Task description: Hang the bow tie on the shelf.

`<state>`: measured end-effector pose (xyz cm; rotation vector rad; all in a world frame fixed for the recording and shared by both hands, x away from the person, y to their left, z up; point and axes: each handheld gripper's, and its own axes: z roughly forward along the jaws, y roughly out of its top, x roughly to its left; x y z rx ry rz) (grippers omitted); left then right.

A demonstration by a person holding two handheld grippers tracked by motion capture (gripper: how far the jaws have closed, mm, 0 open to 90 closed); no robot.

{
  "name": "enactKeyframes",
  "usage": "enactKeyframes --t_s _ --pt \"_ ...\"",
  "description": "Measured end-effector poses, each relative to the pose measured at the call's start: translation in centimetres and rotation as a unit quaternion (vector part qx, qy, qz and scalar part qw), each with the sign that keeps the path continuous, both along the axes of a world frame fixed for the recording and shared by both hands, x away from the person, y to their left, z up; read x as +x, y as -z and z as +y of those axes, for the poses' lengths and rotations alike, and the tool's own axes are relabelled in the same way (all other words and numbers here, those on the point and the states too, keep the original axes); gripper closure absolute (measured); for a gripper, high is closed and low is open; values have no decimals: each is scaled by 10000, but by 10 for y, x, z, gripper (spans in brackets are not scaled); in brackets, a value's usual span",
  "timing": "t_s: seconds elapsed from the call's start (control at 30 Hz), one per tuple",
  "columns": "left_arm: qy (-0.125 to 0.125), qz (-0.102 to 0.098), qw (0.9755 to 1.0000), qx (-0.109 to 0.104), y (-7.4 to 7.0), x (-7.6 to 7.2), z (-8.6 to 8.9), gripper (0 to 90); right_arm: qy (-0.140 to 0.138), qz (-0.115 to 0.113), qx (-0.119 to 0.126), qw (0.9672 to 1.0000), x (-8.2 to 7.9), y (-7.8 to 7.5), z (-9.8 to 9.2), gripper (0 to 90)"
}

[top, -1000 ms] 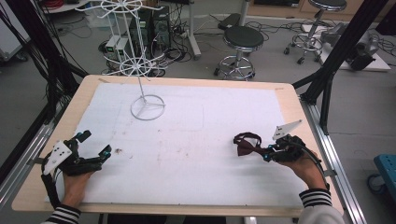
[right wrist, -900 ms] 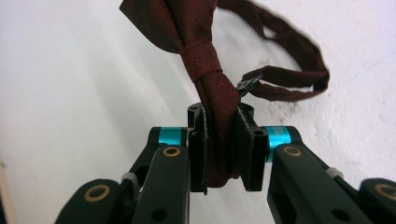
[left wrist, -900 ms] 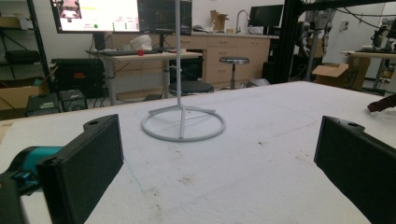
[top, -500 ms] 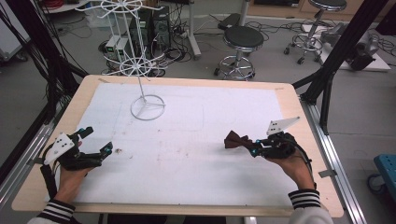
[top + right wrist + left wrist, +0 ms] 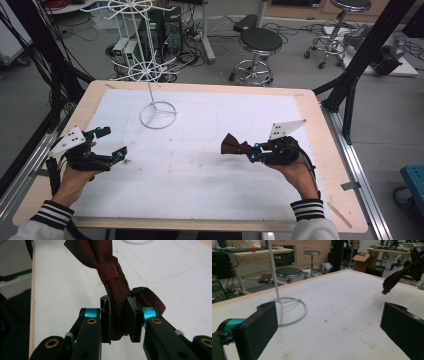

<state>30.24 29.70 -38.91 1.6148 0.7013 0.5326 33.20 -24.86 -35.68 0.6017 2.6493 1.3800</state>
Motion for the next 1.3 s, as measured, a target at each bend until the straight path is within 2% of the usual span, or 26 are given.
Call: enactKeyframes --t_s 0.1,0.13,0.17,0.3,0.6,0.7,0.8,0.87,0.93,0.97,1.0,1.07,1.1,1.13,1.3 --pt "266 12 9996 93 -13 4 -11 17 -113 -71 104 9999 2 -3 13 771" --pt "266 12 9996 93 -13 4 -11 17 -113 -71 104 9999 2 -3 13 771" --pt "402 16 9991 148 -18 6 -16 17 -141 -83 130 9998 3 -4 18 770" --pt "662 -10 9974 291 -29 9 -29 17 -366 -138 177 9991 6 -10 42 770" --pt "1037 50 9936 440 -41 16 -47 17 -526 -251 290 9979 8 -14 62 771" --pt "1202 153 9910 568 -44 20 -55 17 -589 -265 356 9973 8 -15 70 771" --pt "1293 159 9898 581 -49 23 -65 17 -602 -250 339 9973 8 -15 75 771" --pt "1408 166 9878 649 -54 25 -75 18 -645 -260 318 9971 9 -16 81 771" --pt "1439 179 9872 661 -55 25 -78 17 -661 -270 345 9968 10 -17 85 771" --pt "1548 172 9855 666 -59 27 -85 17 -689 -315 350 9965 11 -18 87 771" --pt "1548 172 9855 666 -59 27 -85 17 -694 -304 346 9965 11 -19 89 771" --pt "1623 162 9840 719 -62 27 -91 17 -710 -341 326 9964 12 -21 93 770" --pt "1727 162 9821 728 -65 28 -96 17 -716 -355 333 9962 12 -22 95 770" --pt "1727 162 9821 728 -65 28 -96 17 -716 -373 329 9962 12 -23 96 771" --pt "1971 161 9775 731 -72 28 -109 17 -702 -406 297 9963 14 -27 101 770"
